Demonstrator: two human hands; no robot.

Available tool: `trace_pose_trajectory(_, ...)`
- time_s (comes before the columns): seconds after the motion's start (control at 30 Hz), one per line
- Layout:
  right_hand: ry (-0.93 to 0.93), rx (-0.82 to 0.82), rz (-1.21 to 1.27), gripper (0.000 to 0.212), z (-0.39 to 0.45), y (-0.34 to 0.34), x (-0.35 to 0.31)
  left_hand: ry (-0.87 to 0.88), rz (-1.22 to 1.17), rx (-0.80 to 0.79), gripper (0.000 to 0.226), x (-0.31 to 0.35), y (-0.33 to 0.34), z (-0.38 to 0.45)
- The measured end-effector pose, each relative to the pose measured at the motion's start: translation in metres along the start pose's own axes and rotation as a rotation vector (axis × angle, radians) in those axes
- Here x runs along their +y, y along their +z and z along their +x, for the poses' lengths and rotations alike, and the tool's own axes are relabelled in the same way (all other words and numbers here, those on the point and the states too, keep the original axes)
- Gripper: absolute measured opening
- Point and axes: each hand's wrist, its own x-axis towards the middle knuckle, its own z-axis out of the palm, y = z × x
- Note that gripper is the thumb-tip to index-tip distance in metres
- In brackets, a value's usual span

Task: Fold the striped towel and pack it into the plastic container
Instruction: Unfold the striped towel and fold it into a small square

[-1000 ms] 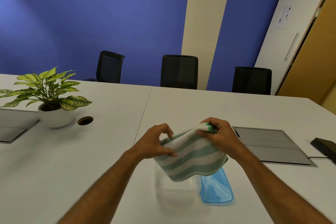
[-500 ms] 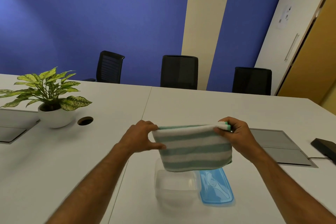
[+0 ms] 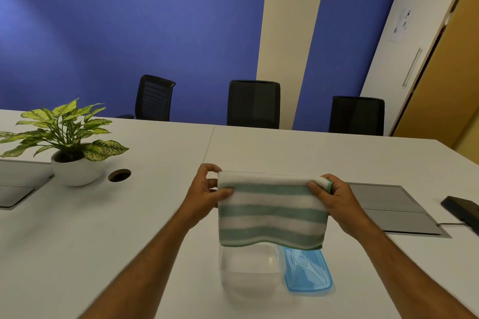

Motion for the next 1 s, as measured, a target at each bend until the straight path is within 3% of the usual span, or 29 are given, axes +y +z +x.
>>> trace_pose_trajectory(0.13, 0.139, -0.024, 0.154, 0.062, 0.000, 0.004, 0.002, -0.055, -0.119, 0.038, 0.032, -0.005, 0.002, -0.001)
trace_pose_trajectory(0.27, 0.389, -0.152, 0.381, 0.035, -0.003, 0.007, 0.005, -0.070, -0.119, 0.077, 0.027, -0.007, 0.005, 0.001)
trace_pose_trajectory(0.37, 0.479, -0.211, 0.508, 0.030, -0.007, 0.006, 0.002, -0.105, -0.067, 0.091, 0.029, -0.006, 0.007, 0.002)
trace_pose_trajectory(0.43, 0.482, -0.206, 0.523, 0.033, -0.007, 0.005, 0.002, -0.121, -0.046, 0.048, 0.022, -0.005, 0.005, 0.002)
trace_pose_trajectory(0.57, 0.472, -0.127, 0.443, 0.022, -0.003, 0.004, 0.008, -0.131, 0.002, -0.091, 0.044, -0.005, 0.001, 0.000)
trace_pose_trajectory(0.73, 0.451, -0.056, 0.242, 0.028, -0.003, 0.004, 0.012, -0.157, -0.026, -0.084, 0.028, -0.005, -0.001, -0.002)
trace_pose_trajectory(0.87, 0.459, 0.004, 0.329, 0.029, -0.004, 0.000, 0.014, -0.221, -0.068, -0.125, 0.044, -0.009, -0.001, -0.004)
trace_pose_trajectory(0.93, 0.458, -0.038, 0.382, 0.020, -0.005, -0.002, 0.013, -0.244, -0.083, -0.133, 0.049, -0.010, 0.000, -0.004)
trace_pose_trajectory(1.0, 0.426, -0.069, 0.404, 0.026, -0.005, -0.004, 0.015, -0.255, -0.096, -0.129, 0.050, -0.010, 0.001, -0.004)
